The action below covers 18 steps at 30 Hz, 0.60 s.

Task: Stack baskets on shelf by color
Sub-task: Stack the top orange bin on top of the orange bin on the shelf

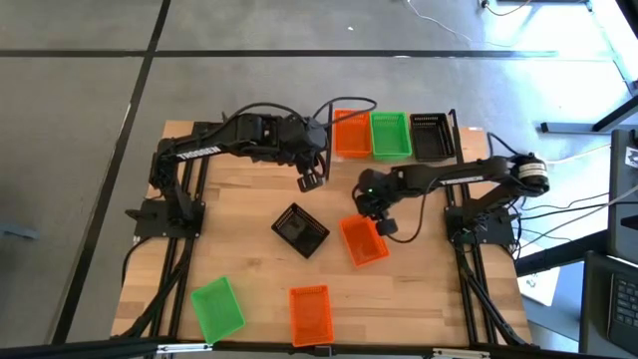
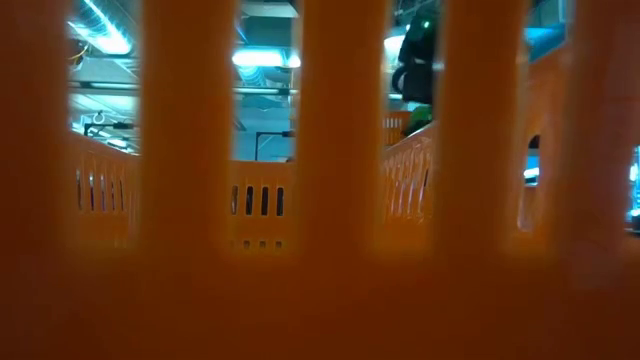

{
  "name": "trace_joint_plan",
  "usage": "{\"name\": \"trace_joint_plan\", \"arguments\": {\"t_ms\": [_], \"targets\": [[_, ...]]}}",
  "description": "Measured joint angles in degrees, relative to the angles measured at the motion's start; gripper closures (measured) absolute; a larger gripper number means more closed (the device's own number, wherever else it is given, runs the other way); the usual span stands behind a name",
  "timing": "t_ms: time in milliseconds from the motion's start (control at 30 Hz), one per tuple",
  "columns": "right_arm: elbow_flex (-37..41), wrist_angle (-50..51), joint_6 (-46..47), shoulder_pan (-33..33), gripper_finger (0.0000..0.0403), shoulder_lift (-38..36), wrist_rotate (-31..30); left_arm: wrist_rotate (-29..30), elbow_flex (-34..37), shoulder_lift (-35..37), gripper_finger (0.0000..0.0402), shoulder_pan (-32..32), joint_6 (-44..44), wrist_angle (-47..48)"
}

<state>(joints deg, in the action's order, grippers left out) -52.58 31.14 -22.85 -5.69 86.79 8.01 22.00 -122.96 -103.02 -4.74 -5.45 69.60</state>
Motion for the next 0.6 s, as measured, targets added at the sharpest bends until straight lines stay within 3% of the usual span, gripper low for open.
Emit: {"name": "trace_joint_plan", "arguments": {"t_ms": [433,600], "targets": [[0.0,-1.8,-2.8,-0.1,0.0322,9.1,-1.3,0.0,0.0,0.0,0.0337,0.5,-0.1,0.1],[0.0,-2.0,-0.9,-0.1,0.0366,9.6,-0.8,0.0,0.0,0.0,0.0337,0.4,-0.1,0.4]]}}
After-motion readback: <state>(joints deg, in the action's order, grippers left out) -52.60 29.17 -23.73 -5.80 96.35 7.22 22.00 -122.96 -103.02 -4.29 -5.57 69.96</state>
